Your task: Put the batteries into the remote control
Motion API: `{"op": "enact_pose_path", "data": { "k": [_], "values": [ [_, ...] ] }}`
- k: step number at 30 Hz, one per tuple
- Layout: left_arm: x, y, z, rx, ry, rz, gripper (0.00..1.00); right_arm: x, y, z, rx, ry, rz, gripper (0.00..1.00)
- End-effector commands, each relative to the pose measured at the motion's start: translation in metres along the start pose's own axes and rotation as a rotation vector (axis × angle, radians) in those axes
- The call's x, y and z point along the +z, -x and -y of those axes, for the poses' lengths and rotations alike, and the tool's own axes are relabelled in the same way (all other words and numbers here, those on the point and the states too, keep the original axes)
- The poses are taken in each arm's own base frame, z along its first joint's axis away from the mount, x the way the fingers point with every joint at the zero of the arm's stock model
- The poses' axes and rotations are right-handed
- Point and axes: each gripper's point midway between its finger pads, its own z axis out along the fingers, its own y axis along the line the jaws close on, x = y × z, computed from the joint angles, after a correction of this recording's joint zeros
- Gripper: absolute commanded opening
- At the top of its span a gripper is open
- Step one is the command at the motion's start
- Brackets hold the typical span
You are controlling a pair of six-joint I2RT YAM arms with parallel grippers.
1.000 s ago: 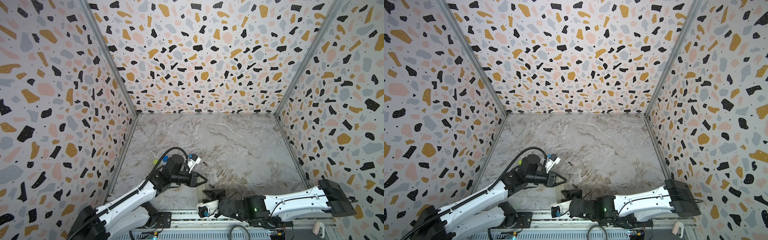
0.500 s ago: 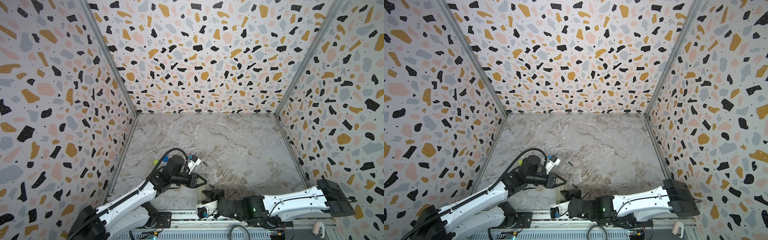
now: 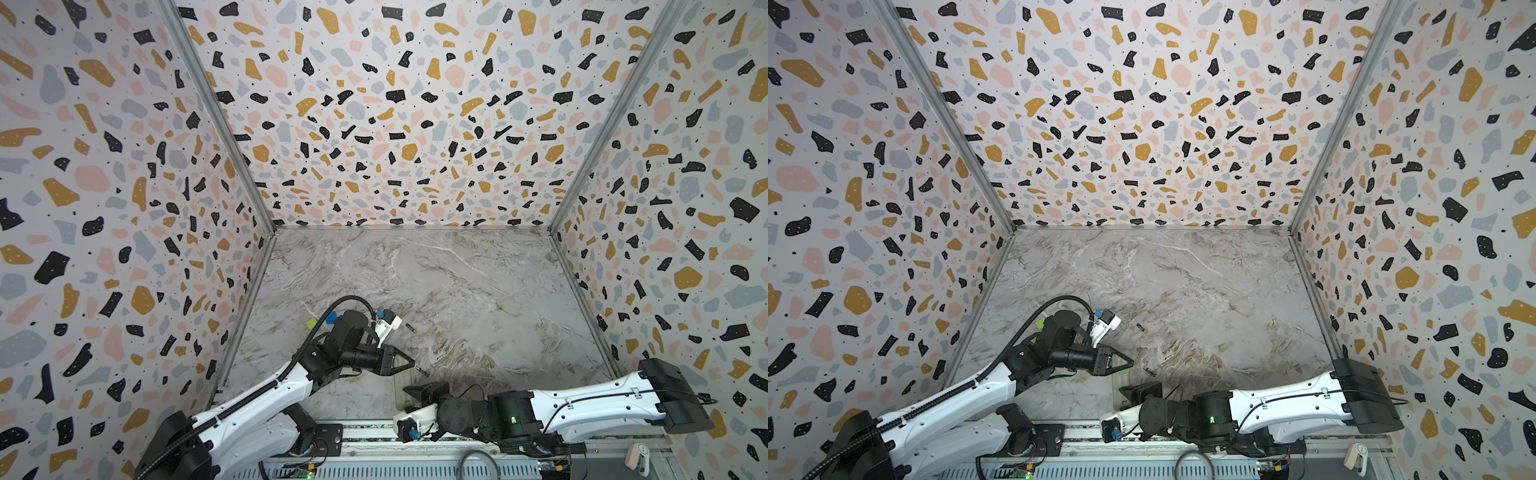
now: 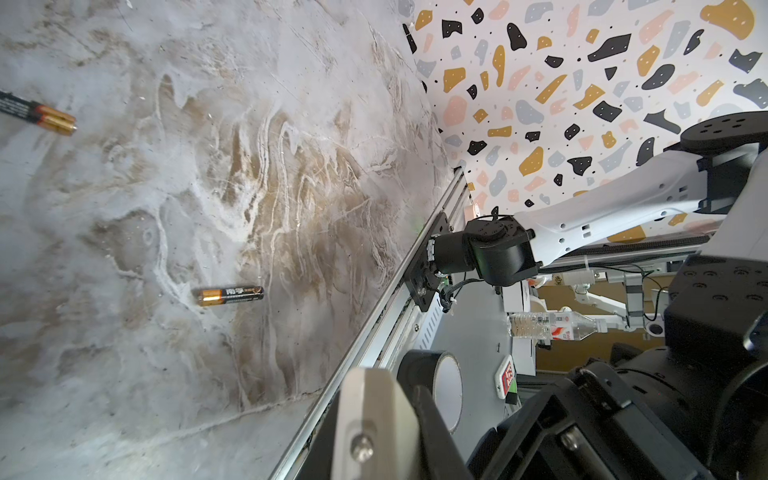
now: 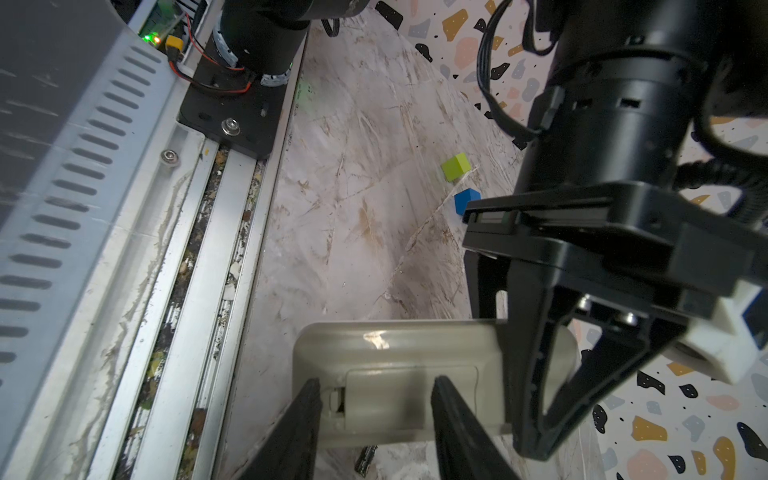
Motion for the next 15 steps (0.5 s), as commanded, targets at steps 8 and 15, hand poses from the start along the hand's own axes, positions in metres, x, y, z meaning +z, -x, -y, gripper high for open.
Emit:
{"op": "enact_pose_path", "data": {
  "k": [8, 15],
  "values": [
    [-0.001, 0.002, 0.011, 0.028, -0.052, 0.007, 0.00, 0.004, 0.001, 0.007, -0.013, -0.035, -0.026, 0.46],
    [-0.002, 0.002, 0.015, 0.031, -0.069, 0.012, 0.00, 0.007, -0.005, 0.007, -0.019, -0.051, -0.042, 0.45]
  ]
}}
